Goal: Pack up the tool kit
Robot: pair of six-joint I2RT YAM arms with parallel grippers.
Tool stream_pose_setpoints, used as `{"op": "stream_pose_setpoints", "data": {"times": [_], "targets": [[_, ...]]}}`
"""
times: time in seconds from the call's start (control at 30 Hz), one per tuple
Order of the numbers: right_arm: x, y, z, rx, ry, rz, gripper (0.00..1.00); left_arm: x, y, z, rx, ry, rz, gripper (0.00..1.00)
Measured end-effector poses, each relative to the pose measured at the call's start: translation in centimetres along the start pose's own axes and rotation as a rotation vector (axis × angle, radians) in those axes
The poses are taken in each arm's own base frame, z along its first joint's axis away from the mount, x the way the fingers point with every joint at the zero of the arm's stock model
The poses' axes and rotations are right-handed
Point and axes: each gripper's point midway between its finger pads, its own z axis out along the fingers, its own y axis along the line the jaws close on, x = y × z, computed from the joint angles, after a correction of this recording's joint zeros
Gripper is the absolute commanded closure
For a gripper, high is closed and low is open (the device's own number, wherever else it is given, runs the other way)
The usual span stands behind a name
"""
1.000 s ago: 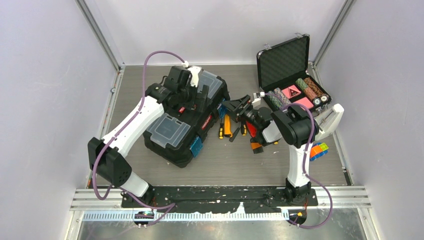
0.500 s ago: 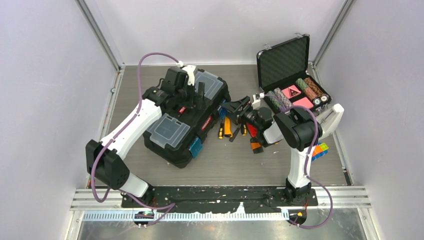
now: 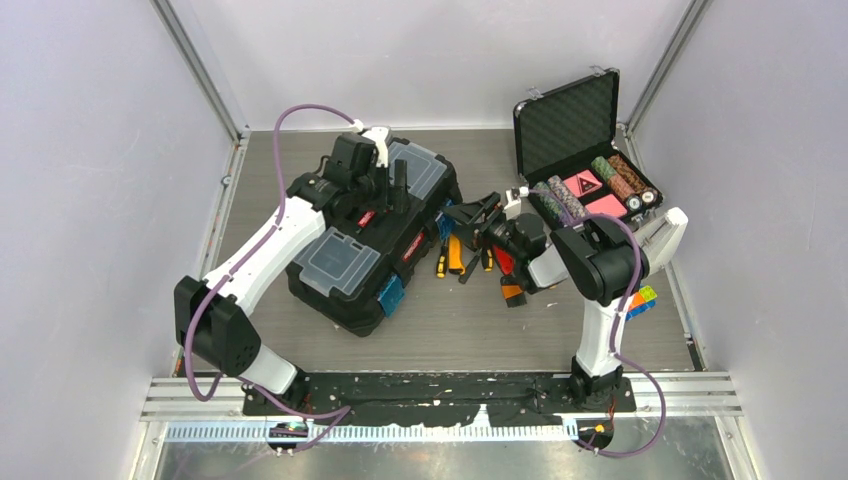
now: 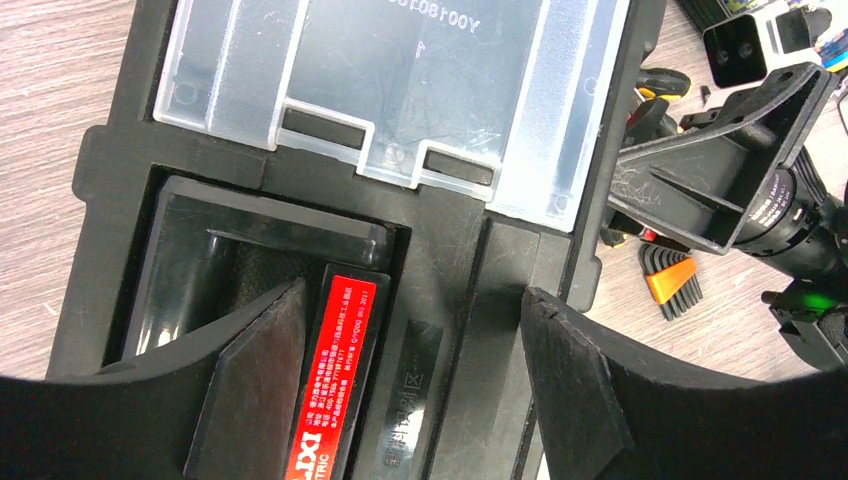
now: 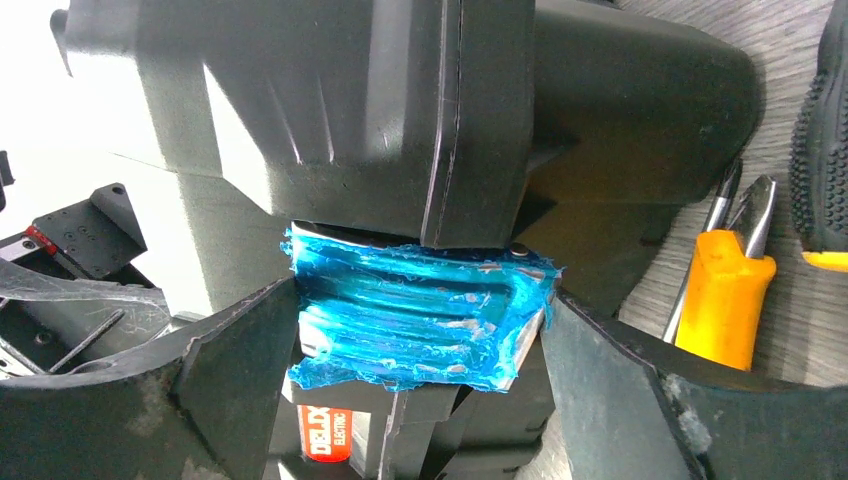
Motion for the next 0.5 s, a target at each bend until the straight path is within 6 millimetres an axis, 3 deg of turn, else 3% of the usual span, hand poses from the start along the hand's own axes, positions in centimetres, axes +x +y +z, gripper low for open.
{"op": "stream_pose_setpoints", "data": {"times": [0.33,0.5], "targets": [[0.1,0.2,-0.8,0.132,0.017,-0.015,0.85,0.0,0.0,0.0,-0.01,-0.004,-0.01,0.29],[0.2,5.3,-0.9,0.024,0.053,-0.095,0.86,-0.1,0.1,0.1,-0.014,-0.006,-0.011,0.29]]}}
